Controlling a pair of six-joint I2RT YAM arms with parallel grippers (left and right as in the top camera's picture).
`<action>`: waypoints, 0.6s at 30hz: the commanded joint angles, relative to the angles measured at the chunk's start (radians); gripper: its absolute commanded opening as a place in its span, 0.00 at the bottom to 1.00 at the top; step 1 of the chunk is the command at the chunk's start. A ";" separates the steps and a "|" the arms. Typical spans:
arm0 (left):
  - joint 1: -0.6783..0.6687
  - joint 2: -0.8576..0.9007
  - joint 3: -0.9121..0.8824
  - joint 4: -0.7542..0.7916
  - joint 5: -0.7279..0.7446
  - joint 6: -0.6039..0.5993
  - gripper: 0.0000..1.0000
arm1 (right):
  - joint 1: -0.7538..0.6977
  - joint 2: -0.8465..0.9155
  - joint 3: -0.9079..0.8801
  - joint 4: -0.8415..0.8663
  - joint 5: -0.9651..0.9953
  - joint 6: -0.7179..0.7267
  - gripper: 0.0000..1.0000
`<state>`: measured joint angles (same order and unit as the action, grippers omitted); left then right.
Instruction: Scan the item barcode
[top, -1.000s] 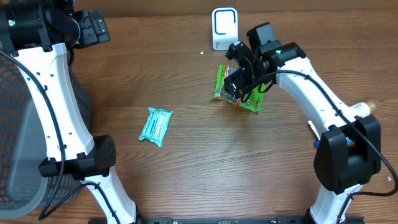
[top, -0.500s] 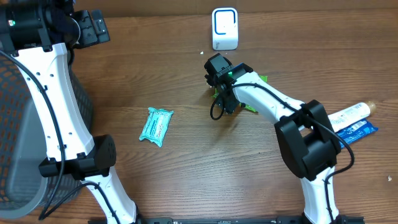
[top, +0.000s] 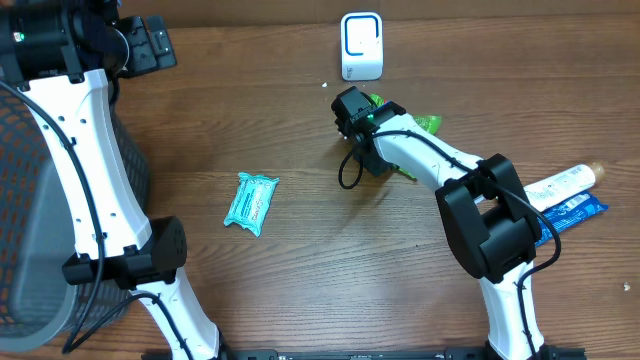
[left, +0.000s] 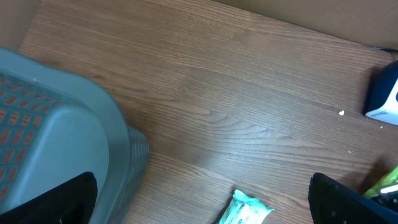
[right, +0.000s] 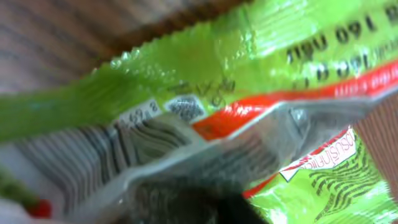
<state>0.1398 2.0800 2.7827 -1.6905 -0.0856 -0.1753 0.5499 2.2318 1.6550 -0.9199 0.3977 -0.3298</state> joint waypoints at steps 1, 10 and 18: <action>0.003 0.009 -0.001 0.001 0.005 0.019 0.99 | 0.009 0.063 -0.029 -0.053 -0.138 0.055 0.04; 0.003 0.009 -0.001 0.001 0.005 0.019 1.00 | 0.040 -0.048 0.192 -0.325 -0.699 0.120 0.04; 0.003 0.009 -0.001 0.001 0.005 0.019 1.00 | -0.041 -0.123 0.249 -0.247 -1.697 0.088 0.04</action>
<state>0.1398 2.0800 2.7827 -1.6905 -0.0856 -0.1753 0.5472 2.1490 1.9003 -1.2045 -0.8097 -0.2230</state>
